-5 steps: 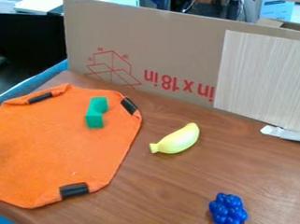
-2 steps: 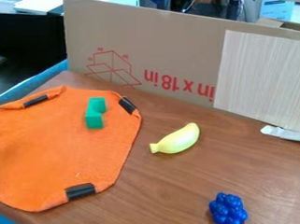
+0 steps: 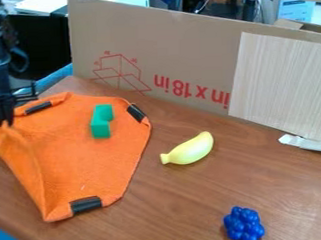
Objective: Fold the cloth from bottom left to top right
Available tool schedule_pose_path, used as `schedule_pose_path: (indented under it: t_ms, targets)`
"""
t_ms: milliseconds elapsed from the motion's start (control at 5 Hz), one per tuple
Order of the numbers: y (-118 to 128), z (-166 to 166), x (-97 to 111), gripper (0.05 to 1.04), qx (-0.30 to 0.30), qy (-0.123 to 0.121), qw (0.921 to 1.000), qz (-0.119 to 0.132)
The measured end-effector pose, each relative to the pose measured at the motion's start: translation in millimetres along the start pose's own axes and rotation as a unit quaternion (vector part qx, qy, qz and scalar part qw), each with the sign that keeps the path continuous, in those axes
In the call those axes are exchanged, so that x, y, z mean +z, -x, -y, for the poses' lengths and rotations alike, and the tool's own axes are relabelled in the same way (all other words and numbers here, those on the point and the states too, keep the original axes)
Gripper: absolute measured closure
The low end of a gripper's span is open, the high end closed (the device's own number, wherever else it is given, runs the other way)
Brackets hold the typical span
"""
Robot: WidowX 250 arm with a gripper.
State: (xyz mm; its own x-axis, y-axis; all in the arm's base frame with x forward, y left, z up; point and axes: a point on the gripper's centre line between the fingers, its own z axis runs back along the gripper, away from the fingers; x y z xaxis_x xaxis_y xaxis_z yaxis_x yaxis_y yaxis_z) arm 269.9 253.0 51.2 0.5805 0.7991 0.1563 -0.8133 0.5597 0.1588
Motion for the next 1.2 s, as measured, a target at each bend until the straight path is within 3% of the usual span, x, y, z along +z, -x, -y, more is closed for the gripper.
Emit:
schedule_pose_path:
  t_ms: [200, 400, 1200]
  targets:
    - [-11, 26, 7, 1.024, -0.003, -0.001, 0.9997, -0.026]
    - [-17, 46, 11, 1.024, -0.016, -0.001, 0.9993, -0.034]
    - [-11, 144, 67, 1.024, -0.057, 0.033, 0.9977, 0.017]
